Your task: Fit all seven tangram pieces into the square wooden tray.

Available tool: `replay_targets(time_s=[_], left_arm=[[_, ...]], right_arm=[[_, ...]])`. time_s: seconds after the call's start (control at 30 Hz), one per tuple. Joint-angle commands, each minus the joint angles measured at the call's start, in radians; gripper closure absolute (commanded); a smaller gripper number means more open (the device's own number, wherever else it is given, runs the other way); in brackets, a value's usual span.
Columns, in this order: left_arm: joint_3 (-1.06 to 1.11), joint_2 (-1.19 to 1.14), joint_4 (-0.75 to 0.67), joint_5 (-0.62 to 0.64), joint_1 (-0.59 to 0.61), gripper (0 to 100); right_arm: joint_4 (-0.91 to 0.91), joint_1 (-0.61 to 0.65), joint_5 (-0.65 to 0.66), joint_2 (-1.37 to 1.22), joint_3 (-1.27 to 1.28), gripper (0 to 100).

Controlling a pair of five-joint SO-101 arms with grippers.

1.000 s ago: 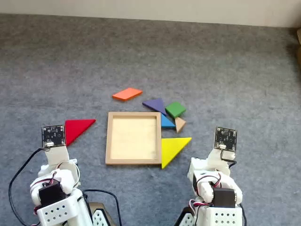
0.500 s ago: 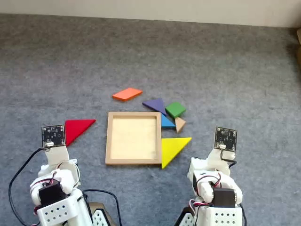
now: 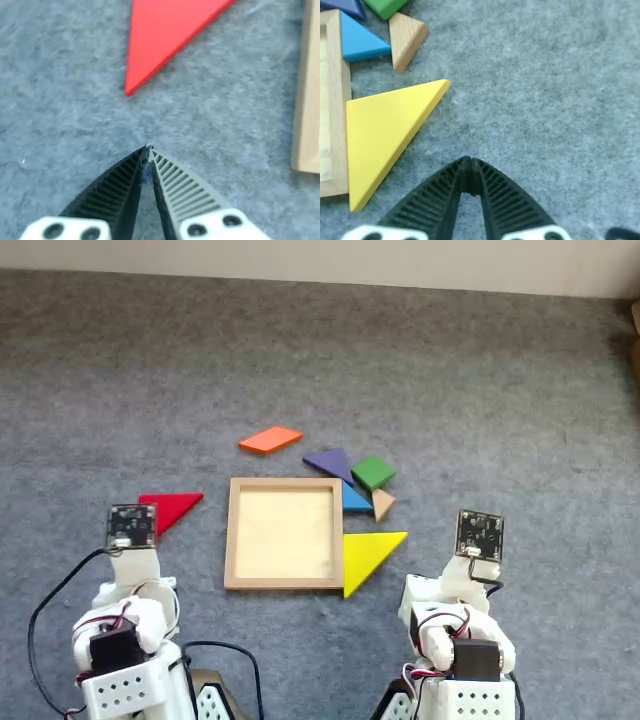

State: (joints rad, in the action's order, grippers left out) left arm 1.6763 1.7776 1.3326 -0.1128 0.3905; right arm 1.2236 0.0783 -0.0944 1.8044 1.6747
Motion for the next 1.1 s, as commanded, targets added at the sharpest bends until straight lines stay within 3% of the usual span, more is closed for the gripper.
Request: replay_targets(time_s=[0.0, 0.37, 0.57, 0.63, 0.73, 0.87, 1.07], left_arm=[[0.021, 0.039, 0.003, -0.003, -0.088, 99], [-0.008, 0.041, -0.034, -0.008, -0.3, 99], [-0.05, 0.041, -0.143, -0.018, -0.309, 99], [-0.035, 0.041, -0.18, -0.087, -0.309, 99], [-0.022, 0.041, -0.193, -0.198, -0.306, 99], [-0.019, 0.041, -0.192, -0.212, -0.302, 99], [-0.019, 0.039, -0.19, -0.212, -0.302, 99]], right_arm=[[0.005, -0.01, -0.008, 0.001, 0.148, 99.2], [0.005, -0.01, -0.005, 0.001, 0.148, 99.2], [0.004, -0.03, -0.003, 0.001, 0.073, 99.2], [0.004, -0.041, 0.008, 0.001, 0.016, 99.2], [-0.004, -0.051, 0.149, 0.001, -0.051, 99.2], [-0.12, -0.143, 0.376, 0.001, -0.085, 99.2], [-0.209, -0.183, 0.396, -0.012, -0.159, 98.8]])
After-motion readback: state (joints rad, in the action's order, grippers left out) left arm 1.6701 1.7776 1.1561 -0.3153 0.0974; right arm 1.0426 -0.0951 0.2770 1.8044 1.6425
